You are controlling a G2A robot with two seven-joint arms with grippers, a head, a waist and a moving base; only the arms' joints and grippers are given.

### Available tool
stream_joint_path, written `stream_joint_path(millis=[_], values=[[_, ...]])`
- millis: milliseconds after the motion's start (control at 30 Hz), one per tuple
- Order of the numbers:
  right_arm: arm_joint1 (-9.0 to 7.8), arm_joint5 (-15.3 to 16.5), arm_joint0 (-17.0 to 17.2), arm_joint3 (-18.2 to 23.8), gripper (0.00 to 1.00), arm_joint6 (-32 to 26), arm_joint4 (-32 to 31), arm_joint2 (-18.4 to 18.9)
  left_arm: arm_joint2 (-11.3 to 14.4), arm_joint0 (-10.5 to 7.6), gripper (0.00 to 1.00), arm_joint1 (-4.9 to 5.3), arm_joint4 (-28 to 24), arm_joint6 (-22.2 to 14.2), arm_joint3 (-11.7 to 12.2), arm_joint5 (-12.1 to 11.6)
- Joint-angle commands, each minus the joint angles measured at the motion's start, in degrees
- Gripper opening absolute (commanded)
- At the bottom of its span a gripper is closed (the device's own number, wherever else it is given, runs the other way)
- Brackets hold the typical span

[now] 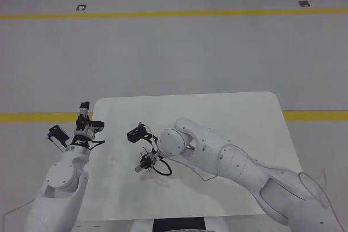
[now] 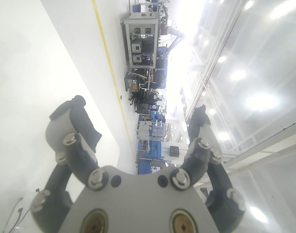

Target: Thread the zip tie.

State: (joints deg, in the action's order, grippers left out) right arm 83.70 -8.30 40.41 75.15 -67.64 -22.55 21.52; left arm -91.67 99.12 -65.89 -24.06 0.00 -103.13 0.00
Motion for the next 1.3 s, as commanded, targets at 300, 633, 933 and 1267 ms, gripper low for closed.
stream_joint_path(millis=[300, 633, 933, 1267], values=[[-0.09, -0.01, 0.09, 0.55, 1.00, 0.91, -0.35, 0.11, 0.00, 0.00, 1.00, 0.00, 0.00, 0.00, 0.00, 0.00], [3.24, 1.94, 0.13, -2.57, 1.00, 5.51, -0.72, -2.85, 0.00, 0.00, 1.00, 0.00, 0.00, 0.00, 0.00, 0.00], [7.72, -1.44, -1.01, -9.96, 1.00, 5.94, 0.52, -5.26, 0.00, 0.00, 1.00, 0.00, 0.00, 0.00, 0.00, 0.00], [7.72, -1.44, -1.01, -9.96, 1.00, 5.94, 0.52, -5.26, 0.00, 0.00, 1.00, 0.00, 0.00, 0.00, 0.00, 0.00]])
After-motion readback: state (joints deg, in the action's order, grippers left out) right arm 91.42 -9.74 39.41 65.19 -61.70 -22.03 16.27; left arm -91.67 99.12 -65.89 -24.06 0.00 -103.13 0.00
